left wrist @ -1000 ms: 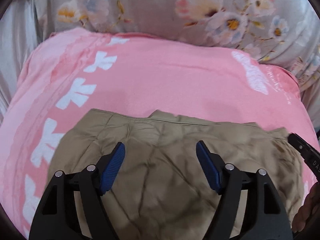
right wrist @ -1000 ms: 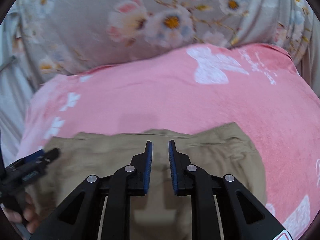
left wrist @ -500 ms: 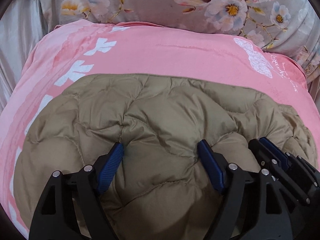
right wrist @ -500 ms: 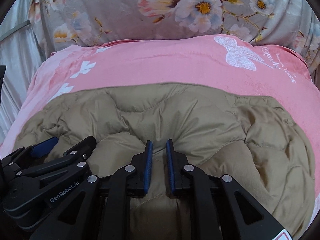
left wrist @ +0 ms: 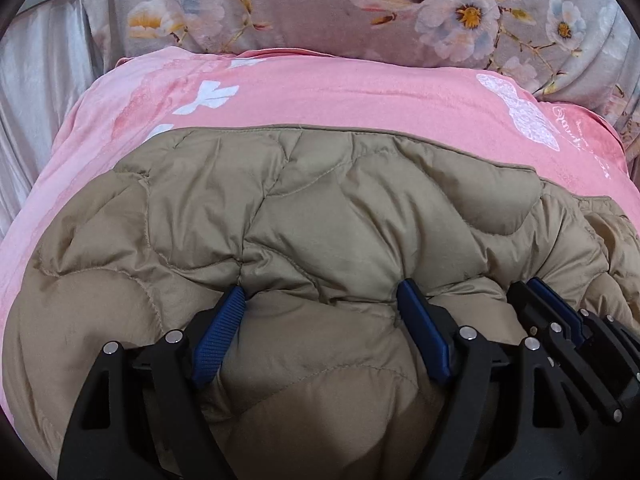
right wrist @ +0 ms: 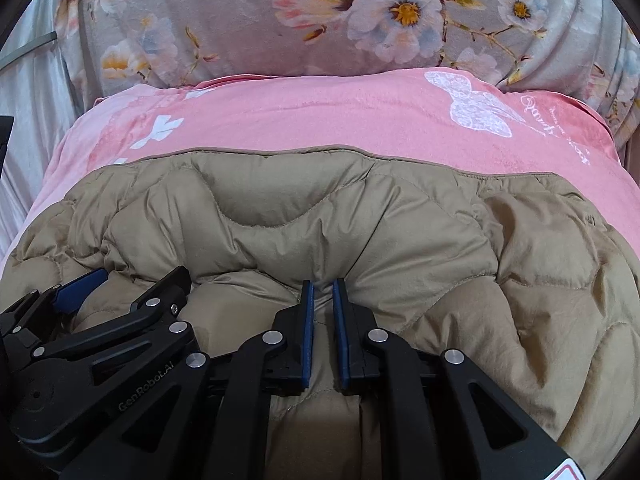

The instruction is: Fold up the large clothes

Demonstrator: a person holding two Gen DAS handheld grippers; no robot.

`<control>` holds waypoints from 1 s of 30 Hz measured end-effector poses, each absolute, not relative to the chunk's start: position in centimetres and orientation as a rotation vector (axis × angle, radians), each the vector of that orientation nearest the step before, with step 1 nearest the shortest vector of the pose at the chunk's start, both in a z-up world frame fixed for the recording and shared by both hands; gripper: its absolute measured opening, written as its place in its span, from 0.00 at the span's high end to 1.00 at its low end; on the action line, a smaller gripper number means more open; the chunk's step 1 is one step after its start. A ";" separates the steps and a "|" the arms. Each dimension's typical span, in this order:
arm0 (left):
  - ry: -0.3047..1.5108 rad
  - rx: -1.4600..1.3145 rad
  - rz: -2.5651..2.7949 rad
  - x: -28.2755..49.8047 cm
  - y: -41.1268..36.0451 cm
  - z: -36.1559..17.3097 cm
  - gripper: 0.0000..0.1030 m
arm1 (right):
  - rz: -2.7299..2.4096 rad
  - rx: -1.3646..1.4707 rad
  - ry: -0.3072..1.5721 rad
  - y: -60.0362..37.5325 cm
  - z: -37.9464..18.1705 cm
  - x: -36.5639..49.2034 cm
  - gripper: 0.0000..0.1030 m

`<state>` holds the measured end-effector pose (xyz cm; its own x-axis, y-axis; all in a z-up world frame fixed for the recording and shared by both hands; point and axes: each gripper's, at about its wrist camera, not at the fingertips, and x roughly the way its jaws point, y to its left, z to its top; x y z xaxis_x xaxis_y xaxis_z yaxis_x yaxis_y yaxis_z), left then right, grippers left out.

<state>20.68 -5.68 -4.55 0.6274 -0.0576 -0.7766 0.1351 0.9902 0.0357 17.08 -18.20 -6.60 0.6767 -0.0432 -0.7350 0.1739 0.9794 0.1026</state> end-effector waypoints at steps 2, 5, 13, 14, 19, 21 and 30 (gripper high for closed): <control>0.884 0.092 -0.109 20.7 -5.7 -4.6 0.26 | -0.121 0.169 0.820 -18.3 -6.6 17.1 0.88; 0.883 0.093 -0.109 20.7 -5.7 -4.7 0.26 | -0.119 0.169 0.821 -18.4 -6.6 17.1 0.89; 0.876 0.090 -0.098 20.8 -5.7 -4.7 0.25 | -0.116 0.181 0.815 -18.5 -6.6 17.1 0.89; 0.875 0.090 -0.097 20.7 -5.8 -4.7 0.25 | -0.116 0.184 0.815 -18.5 -6.5 17.2 0.89; 0.882 0.026 -0.153 20.3 -4.5 -4.1 0.25 | -0.113 0.176 0.817 -18.5 -6.4 17.3 0.89; 0.909 -0.047 -0.170 18.9 -2.2 -2.6 0.25 | -0.107 0.167 0.829 -18.4 -6.1 17.5 0.89; 0.908 -0.339 0.027 9.6 15.7 1.3 0.05 | 0.038 0.173 0.842 -14.0 -0.8 11.0 0.81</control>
<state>9.64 15.74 1.32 0.6184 -0.1192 -0.7768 -0.1655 0.9465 -0.2770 10.99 -14.03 -0.81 0.6664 0.1017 -0.7386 0.0354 0.9852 0.1676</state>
